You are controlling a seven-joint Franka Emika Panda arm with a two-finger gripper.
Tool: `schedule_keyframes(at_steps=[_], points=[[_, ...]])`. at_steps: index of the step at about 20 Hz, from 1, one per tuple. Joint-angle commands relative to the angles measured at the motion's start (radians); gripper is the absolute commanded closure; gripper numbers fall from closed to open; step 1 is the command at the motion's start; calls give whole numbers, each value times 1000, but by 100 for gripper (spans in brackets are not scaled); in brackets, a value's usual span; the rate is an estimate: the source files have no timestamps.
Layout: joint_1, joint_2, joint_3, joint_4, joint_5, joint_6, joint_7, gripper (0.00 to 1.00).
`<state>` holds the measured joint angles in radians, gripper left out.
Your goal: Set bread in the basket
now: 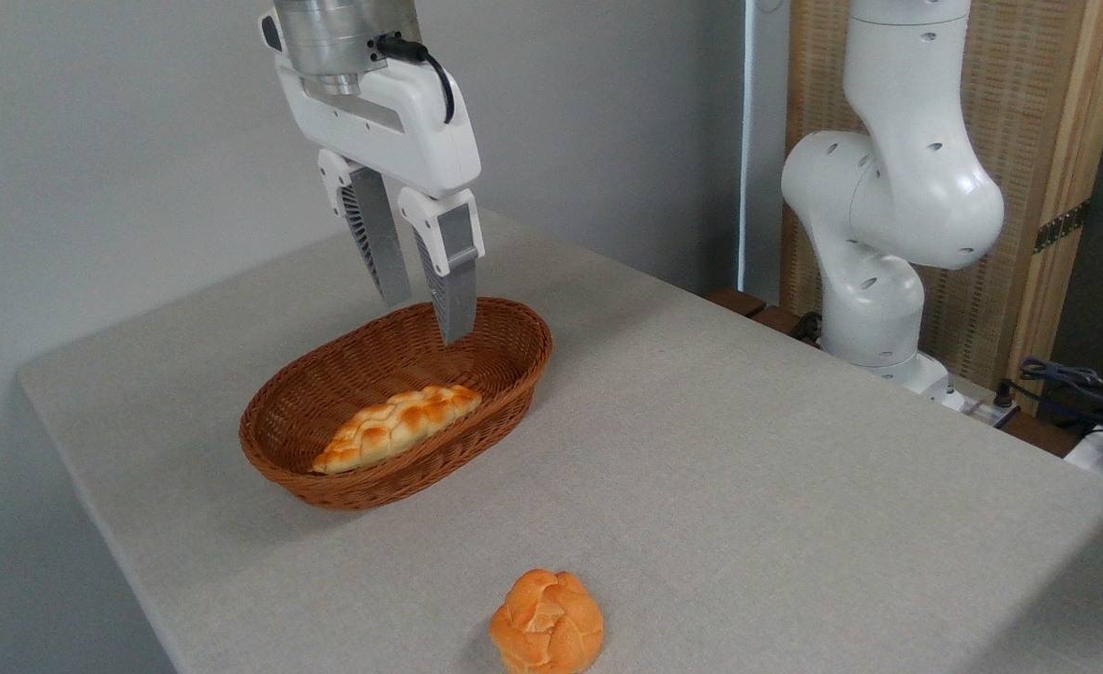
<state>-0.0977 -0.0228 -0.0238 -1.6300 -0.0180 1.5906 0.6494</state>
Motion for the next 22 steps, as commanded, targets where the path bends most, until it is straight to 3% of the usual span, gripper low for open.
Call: schedule_keyframes(at_steps=[1, 6, 22], points=[[-7, 8, 8, 24, 13, -32, -11, 0], [-3, 6, 41, 36, 13, -26, -8, 0], [-3, 3, 39, 36, 13, -14, -8, 0]])
